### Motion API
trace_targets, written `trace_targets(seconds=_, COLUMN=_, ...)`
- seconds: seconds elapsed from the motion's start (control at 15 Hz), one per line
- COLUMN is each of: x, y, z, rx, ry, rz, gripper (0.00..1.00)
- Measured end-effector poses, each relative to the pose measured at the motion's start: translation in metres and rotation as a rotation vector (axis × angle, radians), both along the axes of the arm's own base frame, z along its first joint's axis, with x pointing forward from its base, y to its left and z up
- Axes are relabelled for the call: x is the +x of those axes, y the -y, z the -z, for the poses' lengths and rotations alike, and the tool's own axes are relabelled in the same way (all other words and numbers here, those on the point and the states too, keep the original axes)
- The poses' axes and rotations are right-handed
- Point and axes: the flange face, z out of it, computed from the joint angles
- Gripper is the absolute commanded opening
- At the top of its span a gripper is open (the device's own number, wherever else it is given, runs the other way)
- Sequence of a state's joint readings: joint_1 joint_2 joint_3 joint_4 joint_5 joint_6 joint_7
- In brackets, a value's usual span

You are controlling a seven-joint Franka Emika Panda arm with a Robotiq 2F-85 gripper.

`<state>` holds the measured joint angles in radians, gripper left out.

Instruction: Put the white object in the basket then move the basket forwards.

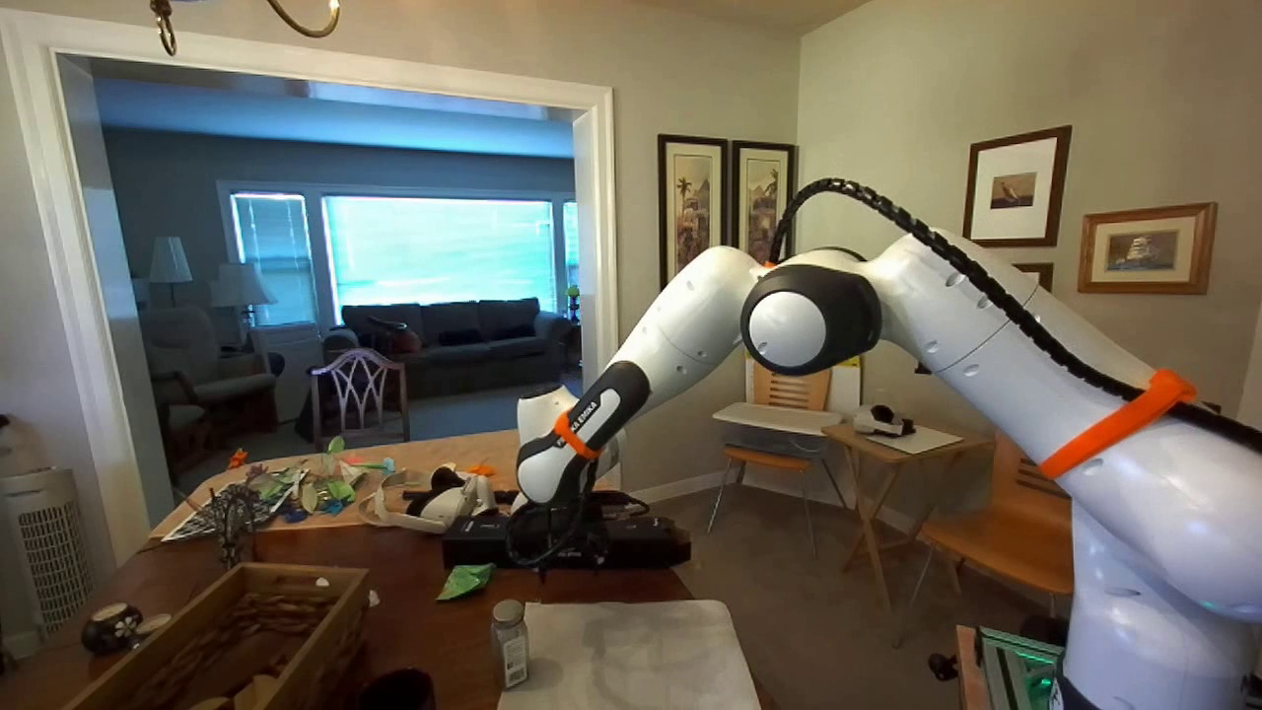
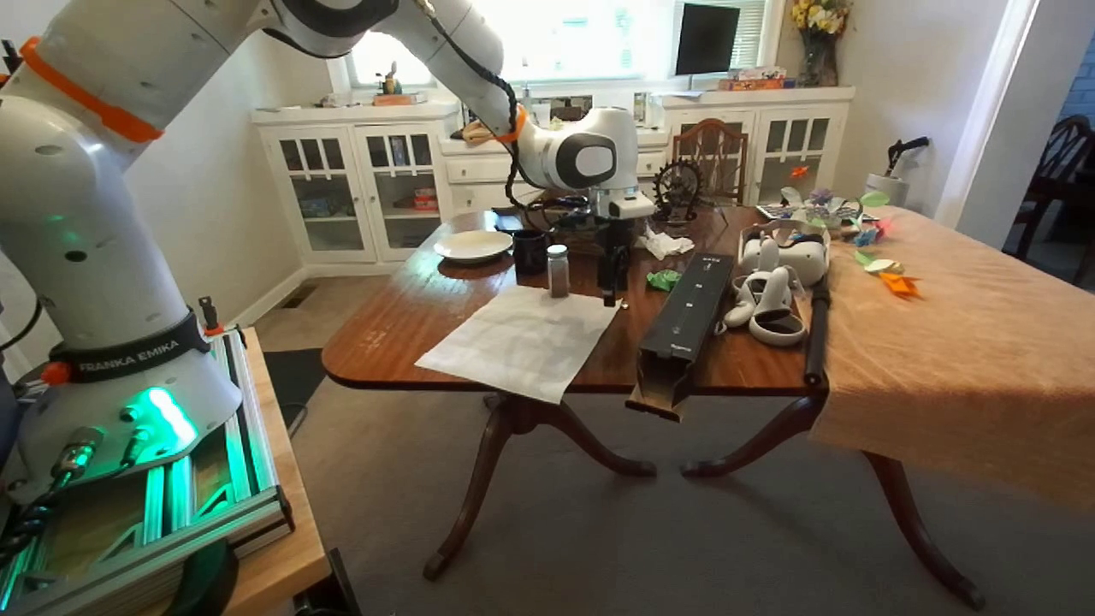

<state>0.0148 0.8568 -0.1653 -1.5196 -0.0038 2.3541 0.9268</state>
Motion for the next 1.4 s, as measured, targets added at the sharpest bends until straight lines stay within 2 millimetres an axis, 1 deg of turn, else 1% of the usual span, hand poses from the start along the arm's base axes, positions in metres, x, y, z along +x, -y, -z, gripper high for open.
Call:
trace_targets(seconds=0.2, x=0.011, y=0.002, z=0.006, rx=-0.007, ry=0.013, rz=-0.028, gripper=1.00)
trace_targets(seconds=0.33, x=0.020, y=0.002, z=0.007, rx=-0.011, ry=0.028, rz=-0.039, gripper=0.97)
trace_targets(seconds=0.53, x=0.030, y=0.000, z=0.009, rx=-0.015, ry=0.045, rz=-0.057, gripper=0.96)
trace_targets(seconds=0.87, x=0.036, y=-0.004, z=0.024, rx=-0.018, ry=0.044, rz=-0.069, gripper=0.92)
trace_targets(seconds=0.93, x=0.036, y=-0.004, z=0.027, rx=-0.018, ry=0.042, rz=-0.071, gripper=0.89)
trace_targets(seconds=1.0, x=0.036, y=-0.004, z=0.030, rx=-0.018, ry=0.040, rz=-0.074, gripper=0.90)
trace_targets(seconds=1.07, x=0.037, y=-0.005, z=0.032, rx=-0.018, ry=0.039, rz=-0.076, gripper=0.87)
trace_targets(seconds=1.13, x=0.038, y=-0.006, z=0.033, rx=-0.018, ry=0.040, rz=-0.079, gripper=0.86)
trace_targets(seconds=1.2, x=0.039, y=-0.007, z=0.034, rx=-0.017, ry=0.042, rz=-0.082, gripper=0.80)
trace_targets(seconds=1.27, x=0.040, y=-0.010, z=0.035, rx=-0.016, ry=0.044, rz=-0.087, gripper=0.79)
trace_targets(seconds=1.33, x=0.041, y=-0.013, z=0.035, rx=-0.013, ry=0.044, rz=-0.092, gripper=0.71)
trace_targets(seconds=1.4, x=0.041, y=-0.017, z=0.036, rx=-0.011, ry=0.045, rz=-0.097, gripper=0.72)
